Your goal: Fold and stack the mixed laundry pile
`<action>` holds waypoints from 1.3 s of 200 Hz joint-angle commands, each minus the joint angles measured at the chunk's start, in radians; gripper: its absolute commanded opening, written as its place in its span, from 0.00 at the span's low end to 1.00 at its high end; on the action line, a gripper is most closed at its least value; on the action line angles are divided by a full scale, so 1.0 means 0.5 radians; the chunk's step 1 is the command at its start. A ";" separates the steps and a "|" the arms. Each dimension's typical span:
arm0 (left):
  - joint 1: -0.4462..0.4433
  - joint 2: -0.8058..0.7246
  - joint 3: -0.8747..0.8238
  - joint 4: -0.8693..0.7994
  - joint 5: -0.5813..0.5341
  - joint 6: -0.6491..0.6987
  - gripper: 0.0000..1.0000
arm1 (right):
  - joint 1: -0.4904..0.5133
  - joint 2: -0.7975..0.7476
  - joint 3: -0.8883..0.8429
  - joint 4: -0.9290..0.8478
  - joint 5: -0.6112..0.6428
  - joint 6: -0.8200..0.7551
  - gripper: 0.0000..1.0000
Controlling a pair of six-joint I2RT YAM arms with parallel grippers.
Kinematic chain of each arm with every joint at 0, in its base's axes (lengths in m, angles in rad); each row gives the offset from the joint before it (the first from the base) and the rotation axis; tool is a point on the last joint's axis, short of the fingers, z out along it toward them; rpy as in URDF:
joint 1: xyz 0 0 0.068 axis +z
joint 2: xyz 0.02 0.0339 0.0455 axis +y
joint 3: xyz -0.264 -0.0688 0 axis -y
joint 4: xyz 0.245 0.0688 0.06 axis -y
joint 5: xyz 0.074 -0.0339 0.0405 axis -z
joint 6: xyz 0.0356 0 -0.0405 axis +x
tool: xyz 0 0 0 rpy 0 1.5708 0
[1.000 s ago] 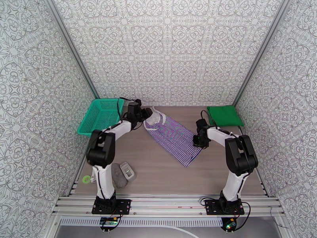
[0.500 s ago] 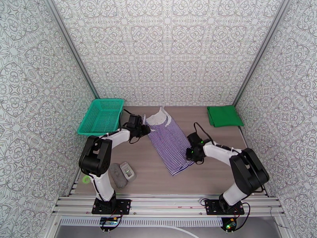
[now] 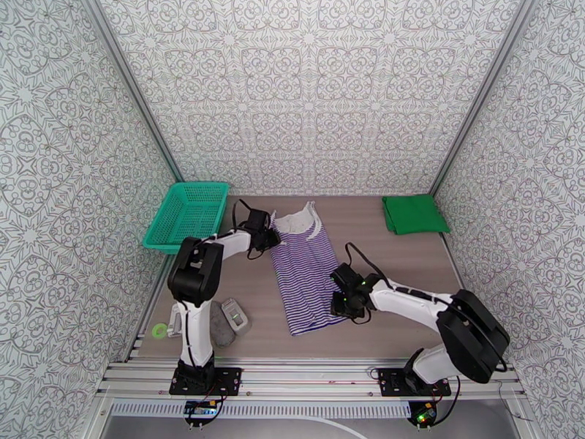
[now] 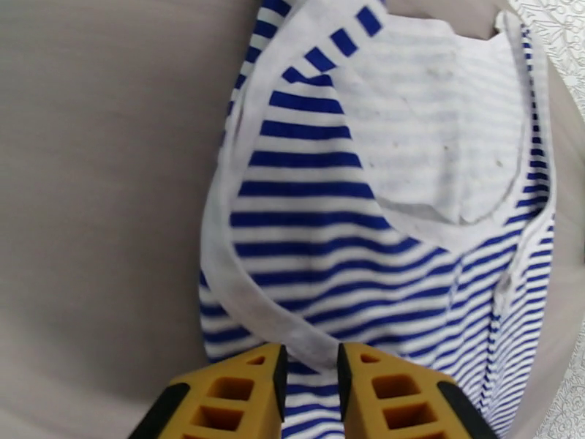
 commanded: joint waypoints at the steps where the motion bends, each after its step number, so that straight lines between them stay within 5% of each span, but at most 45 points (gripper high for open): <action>1: -0.026 0.100 0.130 -0.061 -0.069 0.005 0.27 | -0.095 -0.038 0.213 -0.236 0.080 -0.243 0.28; 62: -0.025 0.326 0.331 -0.106 -0.057 0.030 0.27 | -0.212 0.431 0.517 -0.255 0.090 -0.581 0.24; 107: -0.003 0.249 0.286 -0.134 -0.051 0.081 0.30 | -0.203 0.425 0.276 -0.126 -0.020 -0.490 0.23; 140: -0.021 -0.029 0.244 -0.248 -0.052 0.190 0.37 | -0.194 0.210 0.139 -0.235 0.020 -0.473 0.23; 174: -0.046 -0.364 0.130 -0.421 -0.147 0.298 0.50 | -0.283 -0.129 0.230 -0.463 0.050 -0.552 0.35; 227: -0.228 -1.047 -0.610 -0.442 -0.185 0.105 0.51 | -0.712 -0.187 0.121 -0.368 -0.560 -0.723 0.45; 260: -0.438 -1.449 -1.141 -0.396 -0.066 -0.211 0.54 | -0.792 -0.189 -0.030 -0.171 -0.779 -0.722 0.55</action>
